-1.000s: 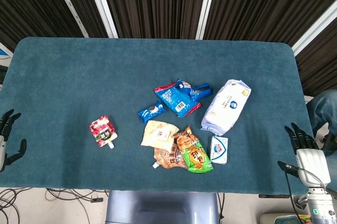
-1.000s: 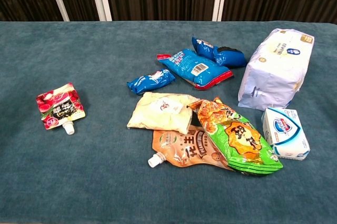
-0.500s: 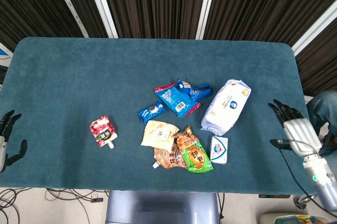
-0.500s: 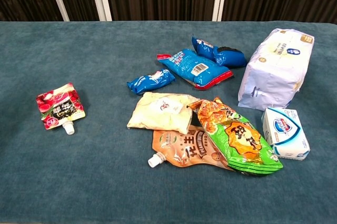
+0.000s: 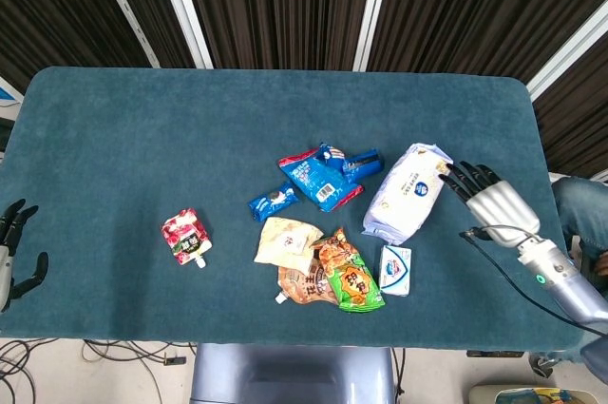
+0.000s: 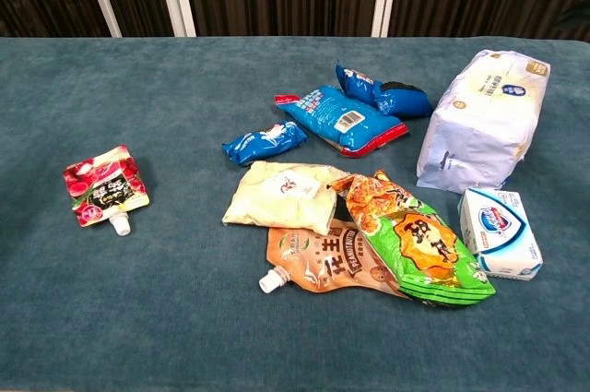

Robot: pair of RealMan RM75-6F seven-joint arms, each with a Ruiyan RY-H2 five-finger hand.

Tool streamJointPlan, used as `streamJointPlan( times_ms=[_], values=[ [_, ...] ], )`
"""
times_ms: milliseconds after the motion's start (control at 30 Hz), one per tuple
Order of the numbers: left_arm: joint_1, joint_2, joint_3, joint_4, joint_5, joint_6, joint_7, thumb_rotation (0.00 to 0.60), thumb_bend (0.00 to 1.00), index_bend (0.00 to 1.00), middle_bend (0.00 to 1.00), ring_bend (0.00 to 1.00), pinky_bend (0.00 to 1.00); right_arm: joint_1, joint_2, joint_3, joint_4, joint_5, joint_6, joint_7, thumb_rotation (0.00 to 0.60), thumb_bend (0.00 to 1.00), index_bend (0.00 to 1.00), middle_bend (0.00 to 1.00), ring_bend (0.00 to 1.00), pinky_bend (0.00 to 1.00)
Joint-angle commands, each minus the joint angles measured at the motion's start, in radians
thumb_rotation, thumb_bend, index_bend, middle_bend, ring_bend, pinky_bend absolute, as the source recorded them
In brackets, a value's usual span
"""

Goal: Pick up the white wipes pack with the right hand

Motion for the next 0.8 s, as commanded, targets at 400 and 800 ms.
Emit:
streamJointPlan(
  times_ms=[400, 800],
  values=[
    [0.004, -0.011, 0.000, 0.006, -0.010, 0.001, 0.015, 0.600, 0.46, 0.11, 0.04, 0.12, 0.06, 0.136, -0.111, -0.029, 0.103, -0.029, -0.080, 0.020, 0.600, 0.19, 0.04, 0.04, 0.06, 0.17],
    [0.002, -0.010, -0.002, 0.006, -0.018, -0.007, 0.024, 0.600, 0.46, 0.12, 0.05, 0.12, 0.06, 0.211, -0.134, -0.039, 0.068, -0.003, -0.162, -0.048, 0.600, 0.19, 0.04, 0.05, 0.06, 0.17]
  ],
)
